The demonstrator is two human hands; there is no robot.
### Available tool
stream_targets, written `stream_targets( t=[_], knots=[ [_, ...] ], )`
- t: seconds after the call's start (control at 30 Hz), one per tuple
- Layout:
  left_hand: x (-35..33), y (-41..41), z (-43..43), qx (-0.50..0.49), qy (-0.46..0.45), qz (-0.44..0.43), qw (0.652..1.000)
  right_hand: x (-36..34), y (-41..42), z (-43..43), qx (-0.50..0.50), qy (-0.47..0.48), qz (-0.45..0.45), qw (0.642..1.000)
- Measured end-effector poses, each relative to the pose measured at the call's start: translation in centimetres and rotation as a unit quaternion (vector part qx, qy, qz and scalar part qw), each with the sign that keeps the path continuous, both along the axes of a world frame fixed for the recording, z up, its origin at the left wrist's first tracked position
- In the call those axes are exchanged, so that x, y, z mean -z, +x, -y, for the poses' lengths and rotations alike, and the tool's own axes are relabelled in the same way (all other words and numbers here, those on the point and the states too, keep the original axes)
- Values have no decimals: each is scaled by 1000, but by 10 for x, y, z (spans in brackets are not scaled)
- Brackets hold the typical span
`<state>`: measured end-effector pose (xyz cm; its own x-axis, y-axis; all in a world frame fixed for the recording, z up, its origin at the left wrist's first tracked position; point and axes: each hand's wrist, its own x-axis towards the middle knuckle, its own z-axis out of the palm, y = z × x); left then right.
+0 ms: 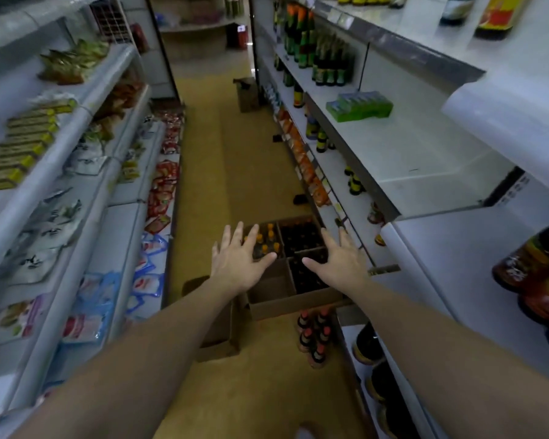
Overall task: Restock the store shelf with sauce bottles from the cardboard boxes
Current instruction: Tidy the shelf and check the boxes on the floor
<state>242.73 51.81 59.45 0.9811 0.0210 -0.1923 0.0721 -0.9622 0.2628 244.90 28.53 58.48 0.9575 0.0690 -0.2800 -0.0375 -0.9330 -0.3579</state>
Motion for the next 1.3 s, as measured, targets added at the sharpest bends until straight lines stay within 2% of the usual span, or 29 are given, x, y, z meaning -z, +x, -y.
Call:
stream_targets(
  t=[0.3, 0.63, 0.87, 1.1, 1.3],
  knots=[
    [38, 85, -36, 7, -21, -59, 998, 43, 79, -42, 12, -20, -66, 998],
    [93, 208, -120, 67, -27, -141, 987, 97, 149, -83, 110, -12, -151, 982],
    [138, 269, -112, 123, -39, -191, 973, 143, 187, -92, 132, 4, -169, 977],
    [228, 325, -82, 164, -62, -243, 954, 249, 227, -59, 199, 72, -235, 949],
    [370, 361, -39, 170, -95, -279, 940, 381, 262, -33, 273, 120, -263, 918]
  ],
)
